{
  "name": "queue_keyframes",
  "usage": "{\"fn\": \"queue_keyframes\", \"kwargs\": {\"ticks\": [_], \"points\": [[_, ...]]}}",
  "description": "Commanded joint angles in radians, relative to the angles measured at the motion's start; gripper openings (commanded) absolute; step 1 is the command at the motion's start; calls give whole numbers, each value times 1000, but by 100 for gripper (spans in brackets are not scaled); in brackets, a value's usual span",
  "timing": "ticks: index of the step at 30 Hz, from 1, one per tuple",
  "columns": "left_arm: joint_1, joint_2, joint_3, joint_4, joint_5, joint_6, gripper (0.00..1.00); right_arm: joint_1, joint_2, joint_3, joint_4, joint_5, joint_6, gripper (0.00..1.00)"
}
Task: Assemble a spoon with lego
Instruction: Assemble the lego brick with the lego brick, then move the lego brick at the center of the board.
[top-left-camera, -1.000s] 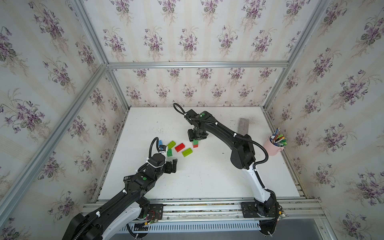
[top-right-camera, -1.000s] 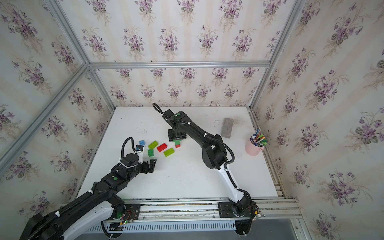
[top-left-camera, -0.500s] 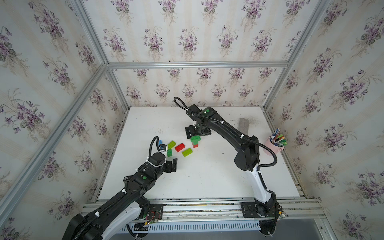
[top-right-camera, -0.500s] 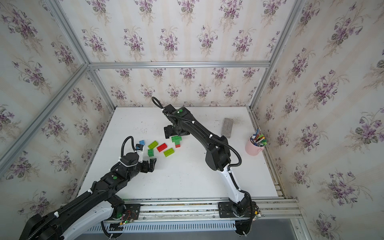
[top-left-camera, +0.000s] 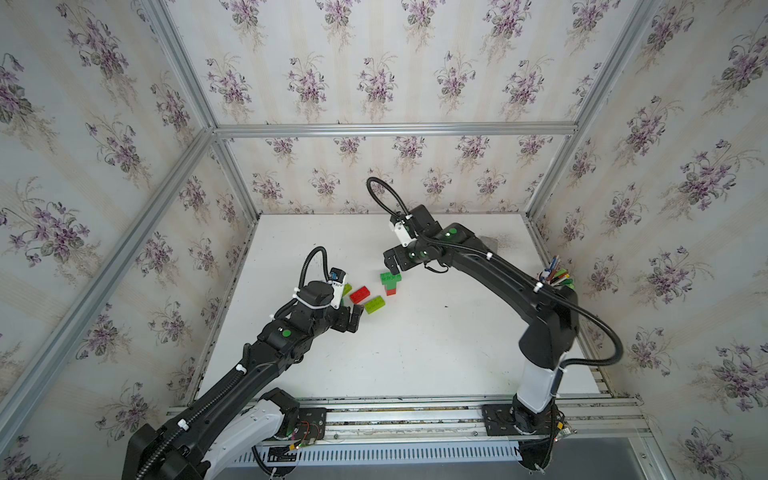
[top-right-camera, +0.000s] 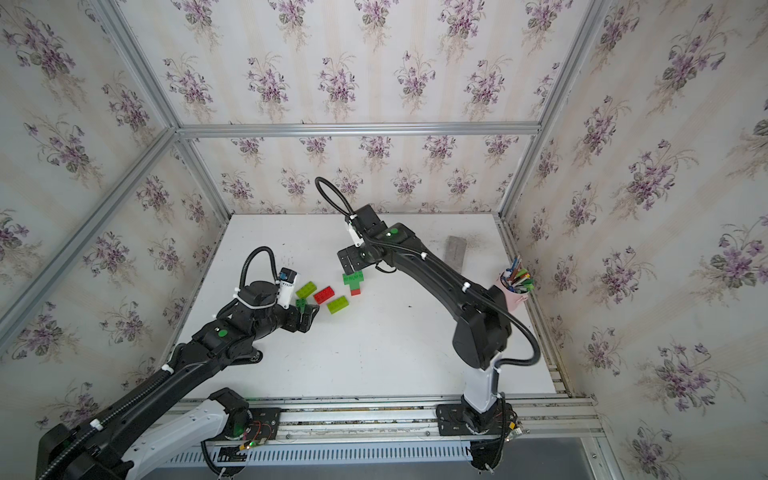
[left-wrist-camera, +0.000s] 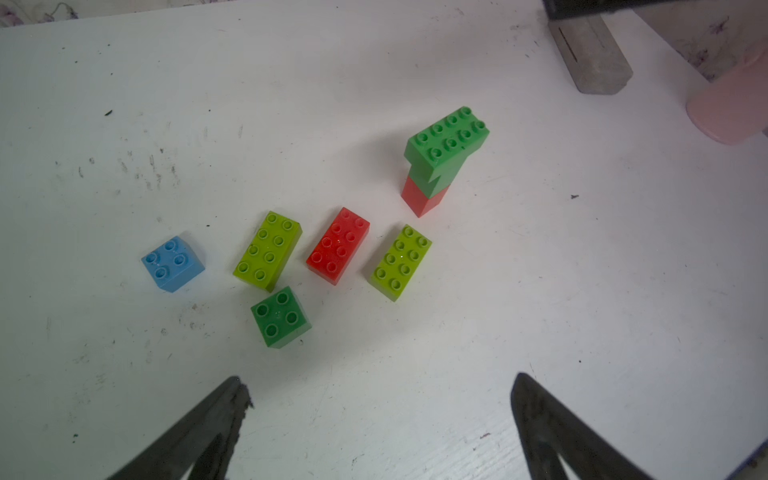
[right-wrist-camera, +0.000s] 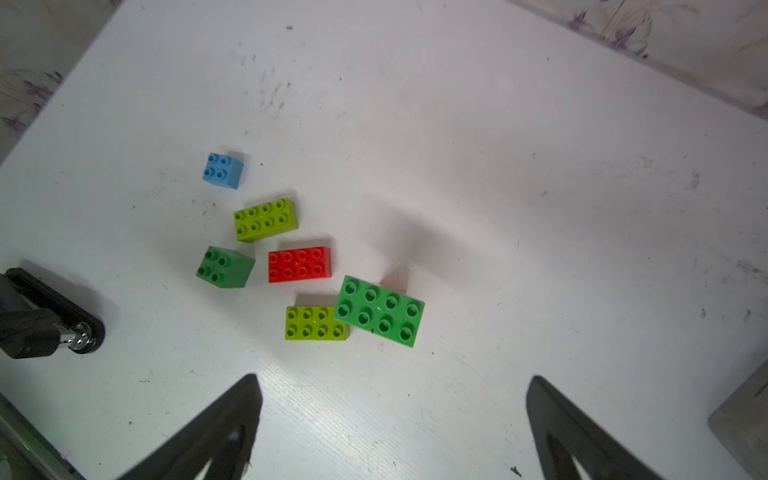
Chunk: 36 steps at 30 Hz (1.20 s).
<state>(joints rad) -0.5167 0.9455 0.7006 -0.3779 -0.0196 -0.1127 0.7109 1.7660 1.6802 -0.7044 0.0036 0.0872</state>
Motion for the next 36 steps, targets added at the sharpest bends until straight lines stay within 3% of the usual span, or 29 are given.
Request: {"fn": "queue_keyframes", "kwargs": {"ticks": [1, 4, 7, 10, 17, 27, 36], "points": [[2, 56, 65, -141, 124, 241, 99, -63, -187, -253, 327, -102, -50, 100], [2, 157, 134, -200, 221, 412, 97, -158, -433, -556, 598, -201, -55, 100], [3, 292, 208, -217, 233, 522, 85, -257, -610, -737, 735, -245, -137, 100], [5, 422, 277, -218, 237, 588, 66, -283, -694, -807, 738, -225, -235, 100], [14, 641, 383, -209, 270, 647, 51, -378, -729, -886, 742, -311, -328, 100], [14, 788, 440, -155, 141, 653, 54, -406, -710, -874, 710, -324, -355, 99], [15, 882, 486, -141, 121, 700, 58, -406, -697, -848, 684, -310, -362, 100]]}}
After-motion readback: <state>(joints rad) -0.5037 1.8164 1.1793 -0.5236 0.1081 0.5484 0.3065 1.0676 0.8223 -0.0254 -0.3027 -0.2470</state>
